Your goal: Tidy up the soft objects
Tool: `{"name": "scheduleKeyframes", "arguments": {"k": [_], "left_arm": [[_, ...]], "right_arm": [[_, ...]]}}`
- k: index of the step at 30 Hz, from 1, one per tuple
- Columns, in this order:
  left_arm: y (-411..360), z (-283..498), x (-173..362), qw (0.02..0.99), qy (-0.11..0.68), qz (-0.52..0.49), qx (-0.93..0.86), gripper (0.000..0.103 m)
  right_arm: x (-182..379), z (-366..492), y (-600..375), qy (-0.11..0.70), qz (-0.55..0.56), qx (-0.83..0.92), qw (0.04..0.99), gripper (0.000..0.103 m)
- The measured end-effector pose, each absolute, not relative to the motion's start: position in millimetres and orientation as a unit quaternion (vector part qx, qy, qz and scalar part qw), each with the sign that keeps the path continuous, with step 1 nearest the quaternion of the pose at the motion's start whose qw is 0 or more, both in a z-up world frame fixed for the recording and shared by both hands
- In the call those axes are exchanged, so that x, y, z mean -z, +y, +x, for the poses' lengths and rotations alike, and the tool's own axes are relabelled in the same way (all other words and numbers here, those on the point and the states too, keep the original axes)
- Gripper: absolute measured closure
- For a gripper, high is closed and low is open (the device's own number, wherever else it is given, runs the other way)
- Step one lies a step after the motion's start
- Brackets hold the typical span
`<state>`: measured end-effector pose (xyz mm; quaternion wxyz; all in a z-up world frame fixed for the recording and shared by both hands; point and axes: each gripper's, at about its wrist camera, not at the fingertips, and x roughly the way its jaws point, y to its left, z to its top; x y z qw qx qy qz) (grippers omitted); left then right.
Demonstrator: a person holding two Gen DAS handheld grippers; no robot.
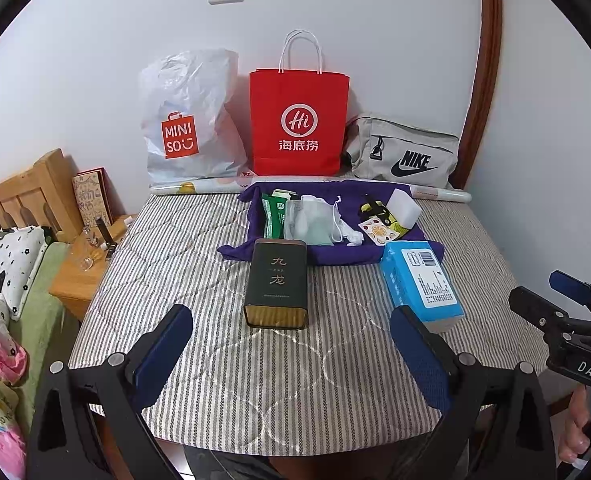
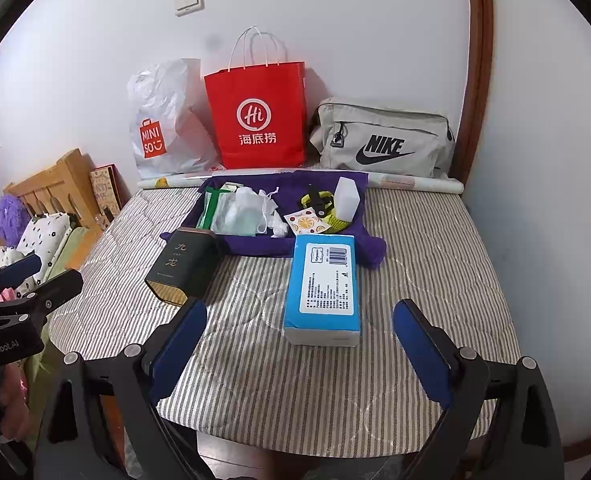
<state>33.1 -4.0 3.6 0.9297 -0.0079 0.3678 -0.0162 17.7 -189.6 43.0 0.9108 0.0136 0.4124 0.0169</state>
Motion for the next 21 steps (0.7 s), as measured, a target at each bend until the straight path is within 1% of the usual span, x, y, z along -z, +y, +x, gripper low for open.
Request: {"name": "scheduleKeyframes", "arguments": {"k": [21], "left_arm": [[-5.4, 32.1, -4.7, 0.93, 0.367, -0.004, 0.018, 0.003]], "right_arm": [[-43.5, 17.6, -189.5, 0.413, 0.013, -0.017, 0.911, 0.009]]}}
